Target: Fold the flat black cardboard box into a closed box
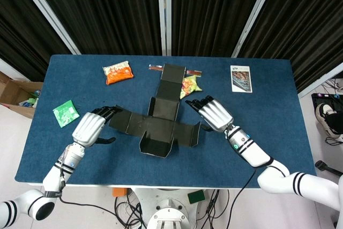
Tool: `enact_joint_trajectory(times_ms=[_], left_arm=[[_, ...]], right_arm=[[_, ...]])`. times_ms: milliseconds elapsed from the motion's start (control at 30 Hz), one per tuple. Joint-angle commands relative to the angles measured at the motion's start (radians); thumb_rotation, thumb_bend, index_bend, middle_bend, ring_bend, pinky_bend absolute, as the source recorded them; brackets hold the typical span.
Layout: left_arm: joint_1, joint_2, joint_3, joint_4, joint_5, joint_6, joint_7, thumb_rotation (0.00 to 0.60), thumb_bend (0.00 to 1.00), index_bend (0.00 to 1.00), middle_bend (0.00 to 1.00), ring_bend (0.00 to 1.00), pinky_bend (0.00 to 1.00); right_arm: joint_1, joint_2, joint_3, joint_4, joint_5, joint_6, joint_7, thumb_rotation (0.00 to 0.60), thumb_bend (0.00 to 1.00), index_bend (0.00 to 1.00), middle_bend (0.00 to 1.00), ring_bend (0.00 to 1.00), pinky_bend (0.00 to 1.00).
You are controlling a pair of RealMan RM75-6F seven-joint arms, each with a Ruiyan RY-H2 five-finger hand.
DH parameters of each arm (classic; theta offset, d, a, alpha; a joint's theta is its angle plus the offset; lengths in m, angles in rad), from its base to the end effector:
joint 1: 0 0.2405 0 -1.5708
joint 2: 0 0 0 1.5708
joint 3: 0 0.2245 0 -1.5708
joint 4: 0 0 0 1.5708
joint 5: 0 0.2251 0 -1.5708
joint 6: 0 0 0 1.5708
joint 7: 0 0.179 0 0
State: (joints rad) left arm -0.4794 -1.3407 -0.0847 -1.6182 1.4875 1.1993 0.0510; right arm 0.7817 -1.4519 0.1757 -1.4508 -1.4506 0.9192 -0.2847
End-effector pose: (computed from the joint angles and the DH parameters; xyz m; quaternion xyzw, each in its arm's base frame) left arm -0.1620 0.2986 0.0237 -0.7003 -0.3769 -0.4531 0.4027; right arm -0.0849 -0.3614 -0.0235 0.8154 -0.2133 0.3839 0.3773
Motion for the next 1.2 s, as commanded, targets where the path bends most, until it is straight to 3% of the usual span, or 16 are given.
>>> enact_joint_trajectory(times_ms=[33, 233, 400, 567, 833, 1033, 1200], left_arm=[[0.004, 0.0, 0.003, 0.002, 0.002, 0.004, -0.006, 0.599, 0.0, 0.19, 0.23, 0.21, 0.35], [0.015, 0.002, 0.014, 0.0, 0.006, 0.017, -0.003, 0.6, 0.0, 0.19, 0.23, 0.21, 0.34], [0.023, 0.003, 0.017, -0.01, 0.003, 0.027, 0.014, 0.6, 0.0, 0.19, 0.23, 0.21, 0.35], [0.032, 0.007, 0.017, -0.022, 0.004, 0.042, 0.018, 0.6, 0.0, 0.19, 0.23, 0.2, 0.35], [0.046, 0.009, 0.016, -0.008, -0.006, 0.054, -0.014, 0.6, 0.0, 0.19, 0.23, 0.2, 0.35], [0.049, 0.009, 0.018, 0.008, -0.002, 0.054, -0.037, 0.6, 0.0, 0.19, 0.23, 0.2, 0.35], [0.052, 0.009, 0.017, 0.018, 0.001, 0.058, -0.055, 0.6, 0.0, 0.19, 0.23, 0.2, 0.35]], right_arm=[[0.016, -0.014, 0.006, 0.01, 0.01, -0.013, -0.013, 0.6, 0.21, 0.16, 0.26, 0.34, 0.34], [0.061, -0.028, 0.011, 0.032, 0.026, -0.051, -0.081, 0.6, 0.2, 0.16, 0.25, 0.35, 0.38], [0.129, -0.065, 0.025, 0.083, 0.058, -0.111, -0.214, 0.6, 0.2, 0.16, 0.25, 0.5, 0.71], [0.206, -0.134, 0.02, 0.165, 0.09, -0.187, -0.324, 0.6, 0.2, 0.16, 0.25, 0.64, 0.89], [0.263, -0.226, 0.002, 0.284, 0.121, -0.226, -0.378, 0.6, 0.21, 0.2, 0.28, 0.7, 0.96], [0.298, -0.299, -0.008, 0.385, 0.108, -0.229, -0.377, 0.6, 0.37, 0.4, 0.34, 0.75, 1.0], [0.337, -0.351, -0.01, 0.457, 0.092, -0.23, -0.397, 0.6, 0.52, 0.62, 0.5, 0.79, 1.0]])
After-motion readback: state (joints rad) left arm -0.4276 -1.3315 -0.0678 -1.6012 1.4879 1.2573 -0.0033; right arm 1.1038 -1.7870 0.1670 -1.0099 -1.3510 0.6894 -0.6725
